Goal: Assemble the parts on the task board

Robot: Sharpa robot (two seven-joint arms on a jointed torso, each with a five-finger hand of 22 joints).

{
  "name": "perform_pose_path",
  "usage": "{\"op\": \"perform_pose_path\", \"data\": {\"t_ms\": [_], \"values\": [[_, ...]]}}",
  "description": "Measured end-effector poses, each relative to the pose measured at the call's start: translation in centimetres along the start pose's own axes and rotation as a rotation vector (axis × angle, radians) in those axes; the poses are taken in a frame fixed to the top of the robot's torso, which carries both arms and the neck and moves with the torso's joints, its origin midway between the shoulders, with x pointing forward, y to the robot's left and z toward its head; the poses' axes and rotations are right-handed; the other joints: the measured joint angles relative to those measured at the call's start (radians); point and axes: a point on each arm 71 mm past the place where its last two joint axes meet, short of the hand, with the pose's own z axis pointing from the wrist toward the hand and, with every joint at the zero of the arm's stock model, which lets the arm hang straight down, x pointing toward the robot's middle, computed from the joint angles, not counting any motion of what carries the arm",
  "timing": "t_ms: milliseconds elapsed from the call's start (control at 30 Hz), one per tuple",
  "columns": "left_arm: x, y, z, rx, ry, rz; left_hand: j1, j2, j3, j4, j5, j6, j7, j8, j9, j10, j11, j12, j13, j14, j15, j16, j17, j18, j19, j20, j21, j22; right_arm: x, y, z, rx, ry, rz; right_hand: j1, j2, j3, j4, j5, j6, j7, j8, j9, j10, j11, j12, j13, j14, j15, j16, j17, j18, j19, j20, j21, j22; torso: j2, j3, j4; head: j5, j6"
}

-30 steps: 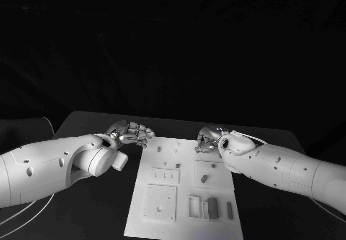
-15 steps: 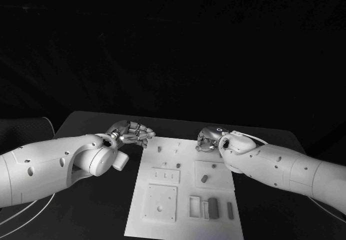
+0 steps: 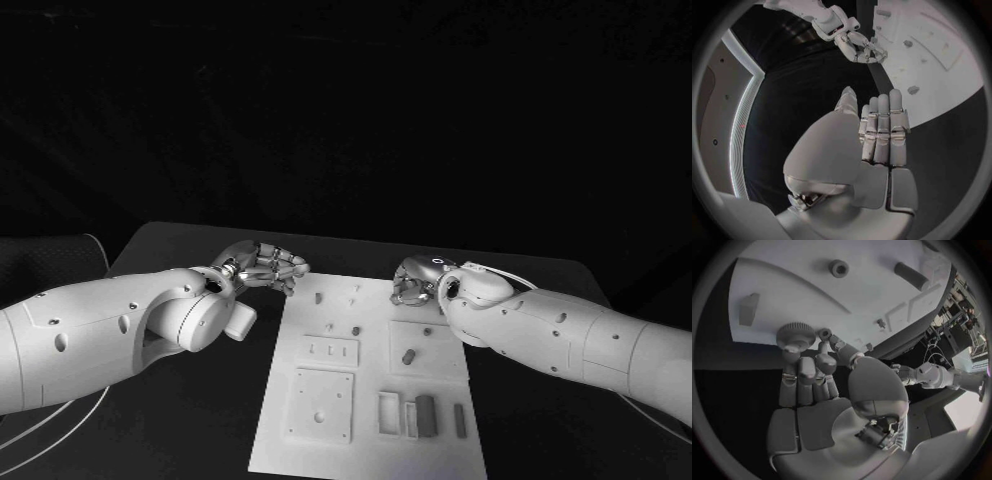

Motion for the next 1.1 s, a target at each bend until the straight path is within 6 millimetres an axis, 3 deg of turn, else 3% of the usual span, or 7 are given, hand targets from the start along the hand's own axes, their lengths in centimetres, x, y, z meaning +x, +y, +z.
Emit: {"op": "perform_pose_path", "data": {"t_ms": [1100], "values": [[-0.5,0.2,-0.2,-0.004,-0.008,0.003,0.000,0.000,0.000,0.000,0.000,0.000,0.000,-0.004,0.001,-0.007,0.001,0.000,0.001,-0.004,0.004,0.000,0.000,0.000,-0.002,0.002,0.000,0.001,1.3,0.1,-2.0,-0.032,0.004,0.040,-0.009,-0.018,0.023,-0.006,0.000,0.008,-0.005,0.008,0.012,0.007,-0.007,0.000,0.000,0.003,-0.002,0.003,-0.001,0.000,0.000,0.000,0.008,0.000,0.000,0.0000,0.0001,-0.007,0.002]]}}
